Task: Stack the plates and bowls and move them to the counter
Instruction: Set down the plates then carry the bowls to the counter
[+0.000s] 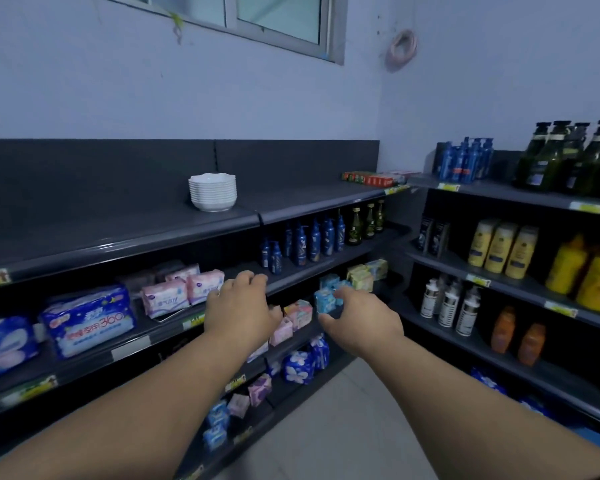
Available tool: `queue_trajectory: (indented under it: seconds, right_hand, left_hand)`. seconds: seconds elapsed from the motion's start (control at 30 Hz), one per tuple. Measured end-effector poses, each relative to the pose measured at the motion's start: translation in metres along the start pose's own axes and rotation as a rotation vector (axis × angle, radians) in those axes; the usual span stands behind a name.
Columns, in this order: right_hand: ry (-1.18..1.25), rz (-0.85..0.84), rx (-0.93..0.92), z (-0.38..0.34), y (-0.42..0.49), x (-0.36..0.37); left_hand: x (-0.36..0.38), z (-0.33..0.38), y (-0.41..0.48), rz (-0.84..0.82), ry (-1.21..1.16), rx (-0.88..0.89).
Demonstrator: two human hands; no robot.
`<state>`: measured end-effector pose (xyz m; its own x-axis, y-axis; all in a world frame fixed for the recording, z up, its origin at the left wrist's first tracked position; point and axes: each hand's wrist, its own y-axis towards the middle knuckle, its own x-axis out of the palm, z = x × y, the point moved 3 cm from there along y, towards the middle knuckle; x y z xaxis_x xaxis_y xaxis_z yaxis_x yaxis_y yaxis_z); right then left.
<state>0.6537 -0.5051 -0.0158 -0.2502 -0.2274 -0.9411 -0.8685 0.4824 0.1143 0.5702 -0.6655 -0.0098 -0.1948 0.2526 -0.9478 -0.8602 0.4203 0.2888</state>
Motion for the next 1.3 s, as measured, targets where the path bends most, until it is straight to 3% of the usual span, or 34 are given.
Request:
queue_trajectory:
  seconds: [0.3,0.8,1.03,1.3]
  right_hand:
    - [-0.112,-0.051,-0.065,0.012,0.046,-0.01]
    - [-0.078,0.002,-0.328,0.053,0.239,-0.033]
    - [-0.022,0.001,-0.394,0.035,0.306,-0.013]
    - [-0.004,0.02,-0.441,-0.031,0.388,0.012]
  left_hand:
    - [0.006,0.033,0.034,0.013,-0.086,-0.019]
    - [0.047,0.079,0.181,0.125,0.043,-0.219]
    - [0.065,0.06,0.237,0.134,0.097,-0.28]
    - [0.069,-0.011,0.318,0.205,0.136,-0.277]
